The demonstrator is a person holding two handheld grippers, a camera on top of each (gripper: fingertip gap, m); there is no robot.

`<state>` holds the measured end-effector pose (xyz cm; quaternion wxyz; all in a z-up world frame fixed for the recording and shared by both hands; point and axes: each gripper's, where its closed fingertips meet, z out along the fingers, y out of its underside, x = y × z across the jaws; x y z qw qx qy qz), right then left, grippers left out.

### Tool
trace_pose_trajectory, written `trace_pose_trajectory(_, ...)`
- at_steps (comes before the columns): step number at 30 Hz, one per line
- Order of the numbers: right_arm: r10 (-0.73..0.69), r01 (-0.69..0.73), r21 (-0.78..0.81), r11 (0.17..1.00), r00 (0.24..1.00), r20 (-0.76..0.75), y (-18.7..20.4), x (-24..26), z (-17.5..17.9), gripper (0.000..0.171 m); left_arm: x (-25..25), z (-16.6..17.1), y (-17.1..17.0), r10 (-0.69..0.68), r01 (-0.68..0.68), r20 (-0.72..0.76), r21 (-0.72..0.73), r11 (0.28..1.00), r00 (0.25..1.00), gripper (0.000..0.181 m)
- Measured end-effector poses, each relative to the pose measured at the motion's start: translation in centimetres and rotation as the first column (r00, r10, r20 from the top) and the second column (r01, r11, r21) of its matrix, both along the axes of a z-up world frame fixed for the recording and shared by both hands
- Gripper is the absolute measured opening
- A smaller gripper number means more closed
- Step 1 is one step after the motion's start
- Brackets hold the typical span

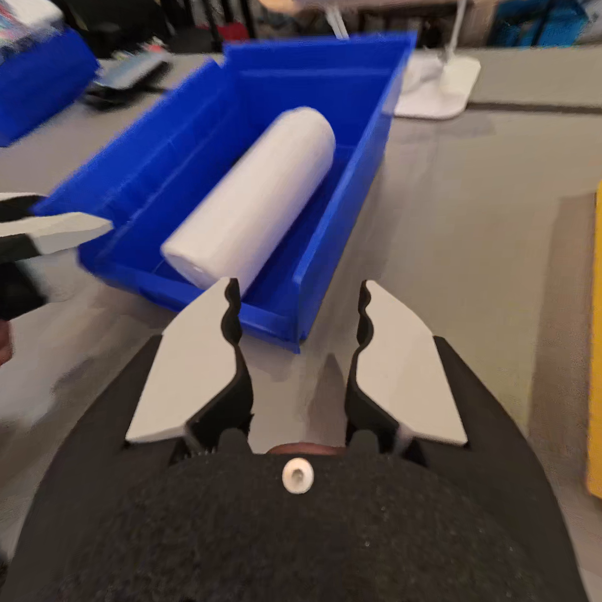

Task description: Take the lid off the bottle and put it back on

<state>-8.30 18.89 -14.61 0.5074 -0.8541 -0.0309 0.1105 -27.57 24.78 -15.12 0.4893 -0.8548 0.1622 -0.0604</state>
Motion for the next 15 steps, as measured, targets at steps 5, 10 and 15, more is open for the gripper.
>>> trace_pose_trajectory(5,-0.174,0.173,-0.126,0.977,0.985,0.003,2.1,-0.7,-2.7,0.010,0.3,0.0,1.4,-0.082,0.084,0.037,-0.056,0.995,0.996,0.004)
trace_pose_trajectory(10,-0.176,0.176,0.007,0.984,0.981,0.081,4.5,-6.3,1.0,0.007,-6.5,3.6,3.1,-0.020,0.018,0.038,0.054,0.998,0.999,0.003)
trace_pose_trajectory(15,-0.092,0.092,0.007,0.996,0.993,0.076,7.5,-15.5,1.3,0.007,-15.8,3.6,4.8,0.028,-0.028,0.024,0.034,0.999,0.999,0.003)
